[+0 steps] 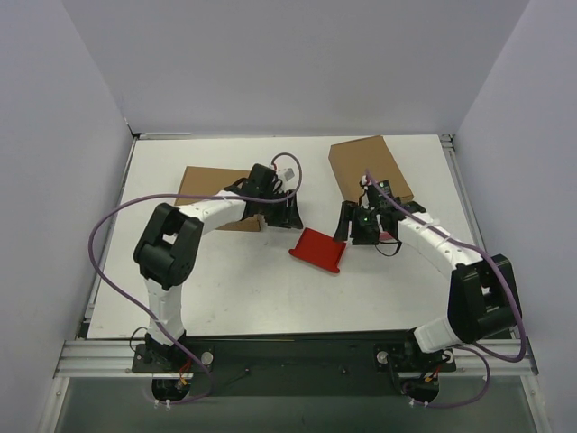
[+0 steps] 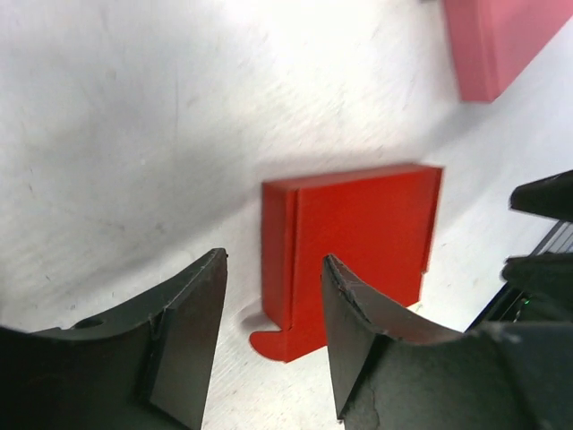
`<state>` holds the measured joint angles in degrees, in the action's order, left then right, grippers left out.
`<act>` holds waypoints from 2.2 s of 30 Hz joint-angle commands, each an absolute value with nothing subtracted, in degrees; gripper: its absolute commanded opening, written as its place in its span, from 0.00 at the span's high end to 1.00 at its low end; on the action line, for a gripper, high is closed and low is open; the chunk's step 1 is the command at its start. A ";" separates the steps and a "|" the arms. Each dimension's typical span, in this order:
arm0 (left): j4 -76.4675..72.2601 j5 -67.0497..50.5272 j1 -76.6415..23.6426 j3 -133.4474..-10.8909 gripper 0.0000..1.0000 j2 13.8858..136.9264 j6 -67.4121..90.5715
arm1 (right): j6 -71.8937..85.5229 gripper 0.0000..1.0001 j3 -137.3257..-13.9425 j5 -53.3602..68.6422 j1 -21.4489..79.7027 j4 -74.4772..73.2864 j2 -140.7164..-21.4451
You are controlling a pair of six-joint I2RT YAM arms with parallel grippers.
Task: Fold the paper box
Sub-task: Close the paper box at the center of the board.
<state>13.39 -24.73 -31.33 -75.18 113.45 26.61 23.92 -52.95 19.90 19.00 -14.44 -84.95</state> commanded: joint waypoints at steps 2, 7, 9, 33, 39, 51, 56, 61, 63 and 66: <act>13.01 -25.66 -30.68 -80.07 0.42 110.04 27.60 | 16.19 0.41 -55.63 20.13 22.23 -14.50 -82.44; 12.75 -25.31 -28.31 -77.44 0.41 107.32 28.39 | 4.95 0.37 -58.27 10.49 34.77 -15.11 -82.87; 11.95 -24.96 -26.90 -75.24 0.41 105.12 28.56 | 2.91 0.37 -59.50 8.97 37.52 -15.99 -84.11; 10.28 -22.94 -16.61 -64.86 0.42 96.33 28.56 | -12.04 0.41 -57.83 -24.86 58.09 -10.20 -100.28; 10.02 -22.85 -16.00 -63.98 0.42 95.63 28.56 | -13.01 0.55 -57.39 -29.96 58.45 -8.35 -103.18; 10.02 -23.47 -15.21 -64.07 0.42 95.27 28.48 | -15.82 0.66 -55.28 -35.15 60.64 -4.83 -103.71; 9.76 -23.64 -15.21 -63.72 0.42 95.01 28.65 | -17.14 0.72 -55.72 -39.19 61.35 -4.39 -102.31; 9.41 -23.91 -15.21 -63.11 0.42 94.75 28.83 | -17.93 0.79 -56.51 -40.78 61.35 -5.01 -101.25; 9.32 -24.17 -15.12 -63.11 0.42 94.66 28.74 | -18.54 0.82 -57.13 -40.87 61.35 -5.36 -100.46; 9.14 -24.26 -15.20 -63.28 0.42 94.75 28.56 | -19.33 0.89 -58.09 -40.34 61.08 -6.41 -99.67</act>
<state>12.16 -23.09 -15.64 -63.20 97.21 28.51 -18.13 -55.92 -38.83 61.17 -3.62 -103.07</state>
